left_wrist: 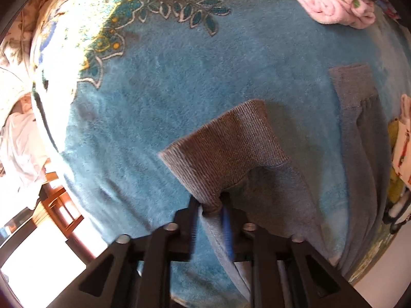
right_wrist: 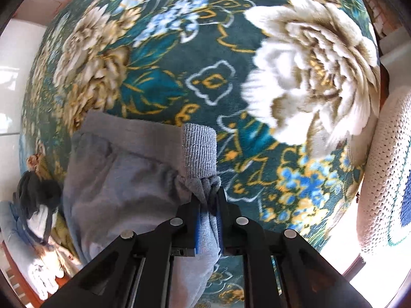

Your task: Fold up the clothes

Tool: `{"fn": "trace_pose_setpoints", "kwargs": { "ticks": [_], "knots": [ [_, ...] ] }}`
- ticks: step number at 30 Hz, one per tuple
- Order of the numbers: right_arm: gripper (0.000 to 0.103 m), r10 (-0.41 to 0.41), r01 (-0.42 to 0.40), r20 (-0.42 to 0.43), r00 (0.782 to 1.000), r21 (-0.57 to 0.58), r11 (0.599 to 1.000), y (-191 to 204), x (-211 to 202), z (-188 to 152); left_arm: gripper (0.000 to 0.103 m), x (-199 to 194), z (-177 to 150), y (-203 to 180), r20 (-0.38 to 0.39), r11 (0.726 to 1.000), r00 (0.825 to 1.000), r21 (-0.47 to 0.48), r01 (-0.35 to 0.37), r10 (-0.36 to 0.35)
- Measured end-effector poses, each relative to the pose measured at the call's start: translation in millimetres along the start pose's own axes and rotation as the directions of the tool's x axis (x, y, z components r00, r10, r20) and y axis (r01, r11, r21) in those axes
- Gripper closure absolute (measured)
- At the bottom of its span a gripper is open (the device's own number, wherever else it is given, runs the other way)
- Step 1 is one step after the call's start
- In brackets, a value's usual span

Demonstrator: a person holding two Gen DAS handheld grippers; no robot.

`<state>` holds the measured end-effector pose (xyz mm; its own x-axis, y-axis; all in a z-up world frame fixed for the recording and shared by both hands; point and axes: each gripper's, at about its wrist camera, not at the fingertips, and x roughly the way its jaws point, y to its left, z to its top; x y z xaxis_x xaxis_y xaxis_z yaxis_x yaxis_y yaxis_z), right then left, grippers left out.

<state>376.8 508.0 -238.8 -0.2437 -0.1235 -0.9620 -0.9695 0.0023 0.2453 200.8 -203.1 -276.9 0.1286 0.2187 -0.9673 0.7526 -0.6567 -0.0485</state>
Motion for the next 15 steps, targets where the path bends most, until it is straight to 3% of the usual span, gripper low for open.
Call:
{"fn": "trace_pose_setpoints", "kwargs": {
  "ticks": [3, 5, 7, 11, 12, 15],
  "knots": [
    [0.087, -0.039, 0.04, 0.017, 0.999, -0.025, 0.999, -0.5, -16.3, 4.0, 0.046, -18.5, -1.8, 7.6, 0.024, 1.0, 1.0, -0.031, -0.005, 0.006],
    [0.085, -0.013, 0.013, 0.036, 0.999, -0.019, 1.0, -1.5, -28.3, 10.7, 0.044, -31.9, -4.5, 11.5, 0.046, 0.998, 0.999, -0.058, 0.007, -0.004],
    [0.076, 0.025, -0.023, 0.048, 0.999, -0.042, 0.999, 4.8, -36.0, 20.1, 0.043, -43.1, -8.1, 11.1, 0.066, 0.997, 0.998, -0.073, 0.023, -0.018],
    [0.071, 0.087, -0.081, 0.033, 0.996, -0.139, 0.987, 54.8, -24.7, 58.9, 0.041, -55.3, -25.3, -3.3, 0.099, 0.999, 0.995, -0.052, 0.006, -0.001],
    [0.068, 0.094, -0.089, 0.024, 0.995, -0.157, 0.984, 73.5, -15.6, 60.8, 0.041, -56.7, -28.4, -13.5, 0.102, 0.999, 0.995, -0.044, 0.002, 0.002],
    [0.067, 0.125, -0.131, -0.041, 0.991, -0.201, 0.971, 111.5, 11.0, 69.3, 0.041, -59.0, -20.2, -94.6, 0.088, 1.0, 0.996, -0.025, 0.014, -0.012]
  ]
}}
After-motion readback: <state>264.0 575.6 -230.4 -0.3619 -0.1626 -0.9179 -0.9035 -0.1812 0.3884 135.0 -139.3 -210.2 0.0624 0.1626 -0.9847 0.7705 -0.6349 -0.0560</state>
